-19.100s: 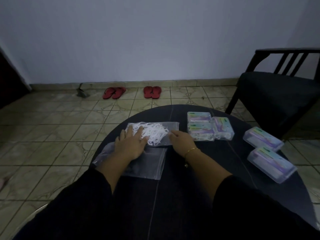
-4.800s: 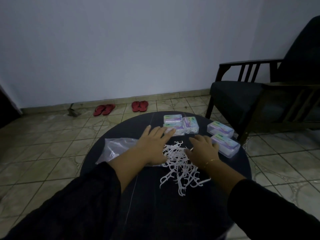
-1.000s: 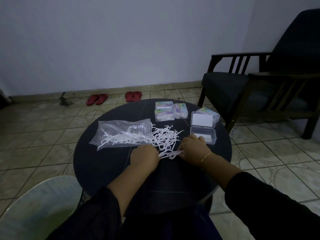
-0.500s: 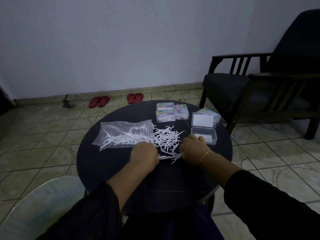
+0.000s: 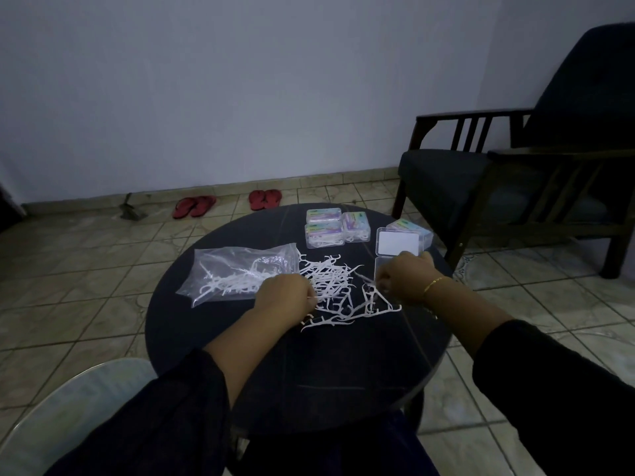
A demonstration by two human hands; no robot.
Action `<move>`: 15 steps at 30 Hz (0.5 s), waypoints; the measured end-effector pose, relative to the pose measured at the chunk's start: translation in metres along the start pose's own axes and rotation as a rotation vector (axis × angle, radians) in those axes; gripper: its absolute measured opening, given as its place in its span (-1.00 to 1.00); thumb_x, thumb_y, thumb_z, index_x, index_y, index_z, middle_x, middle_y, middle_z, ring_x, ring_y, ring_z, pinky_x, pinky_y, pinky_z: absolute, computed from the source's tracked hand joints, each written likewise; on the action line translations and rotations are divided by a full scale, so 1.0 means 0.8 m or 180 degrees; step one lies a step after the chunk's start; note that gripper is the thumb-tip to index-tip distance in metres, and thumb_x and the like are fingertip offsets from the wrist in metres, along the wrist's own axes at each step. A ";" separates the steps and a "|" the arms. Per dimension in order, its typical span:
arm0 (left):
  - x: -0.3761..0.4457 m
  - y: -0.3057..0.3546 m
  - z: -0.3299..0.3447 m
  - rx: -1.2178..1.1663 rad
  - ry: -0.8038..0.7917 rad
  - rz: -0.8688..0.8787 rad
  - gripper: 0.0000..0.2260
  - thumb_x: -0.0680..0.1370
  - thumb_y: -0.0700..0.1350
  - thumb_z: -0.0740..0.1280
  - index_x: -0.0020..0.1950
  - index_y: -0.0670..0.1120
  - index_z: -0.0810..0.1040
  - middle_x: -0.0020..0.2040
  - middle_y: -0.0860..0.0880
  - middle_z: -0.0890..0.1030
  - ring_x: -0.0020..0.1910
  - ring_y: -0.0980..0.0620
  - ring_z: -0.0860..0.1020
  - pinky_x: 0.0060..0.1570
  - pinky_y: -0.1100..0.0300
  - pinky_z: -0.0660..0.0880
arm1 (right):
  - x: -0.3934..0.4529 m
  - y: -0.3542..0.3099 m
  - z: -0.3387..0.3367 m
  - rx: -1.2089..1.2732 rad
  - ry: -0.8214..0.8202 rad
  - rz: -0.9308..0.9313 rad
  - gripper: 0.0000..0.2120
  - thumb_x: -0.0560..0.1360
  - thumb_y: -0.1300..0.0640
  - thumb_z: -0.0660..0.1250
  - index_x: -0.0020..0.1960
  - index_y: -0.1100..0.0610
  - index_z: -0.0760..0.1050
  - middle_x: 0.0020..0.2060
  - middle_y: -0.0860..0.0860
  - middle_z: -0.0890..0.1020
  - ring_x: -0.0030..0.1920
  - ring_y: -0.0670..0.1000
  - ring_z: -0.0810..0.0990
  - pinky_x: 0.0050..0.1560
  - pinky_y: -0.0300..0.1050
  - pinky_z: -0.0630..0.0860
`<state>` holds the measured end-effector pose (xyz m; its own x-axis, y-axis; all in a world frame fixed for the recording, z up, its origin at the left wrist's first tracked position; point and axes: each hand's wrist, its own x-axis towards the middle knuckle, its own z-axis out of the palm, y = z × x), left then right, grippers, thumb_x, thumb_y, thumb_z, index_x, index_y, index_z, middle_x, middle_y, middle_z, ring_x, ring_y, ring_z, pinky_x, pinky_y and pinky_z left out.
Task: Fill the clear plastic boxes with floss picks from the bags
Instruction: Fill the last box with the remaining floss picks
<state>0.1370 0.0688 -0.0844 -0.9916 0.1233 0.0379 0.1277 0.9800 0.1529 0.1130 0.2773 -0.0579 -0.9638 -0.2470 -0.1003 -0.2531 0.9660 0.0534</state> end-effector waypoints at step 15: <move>0.070 0.062 -0.002 -0.0387 0.0166 0.0276 -0.80 0.59 0.06 0.26 0.10 0.08 0.64 0.00 0.05 0.66 0.00 0.05 0.57 0.02 0.11 0.50 | 0.045 0.068 0.024 0.0064 0.0348 0.0506 -0.71 0.60 -0.01 0.13 0.25 -0.15 0.49 0.23 0.01 0.51 0.29 0.09 0.33 0.24 0.10 0.26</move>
<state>0.0881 0.1242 -0.0730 -0.9749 0.1951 0.1069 0.2171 0.9394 0.2653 0.0664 0.3222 -0.0774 -0.9952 -0.0969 0.0163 -0.0962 0.9946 0.0401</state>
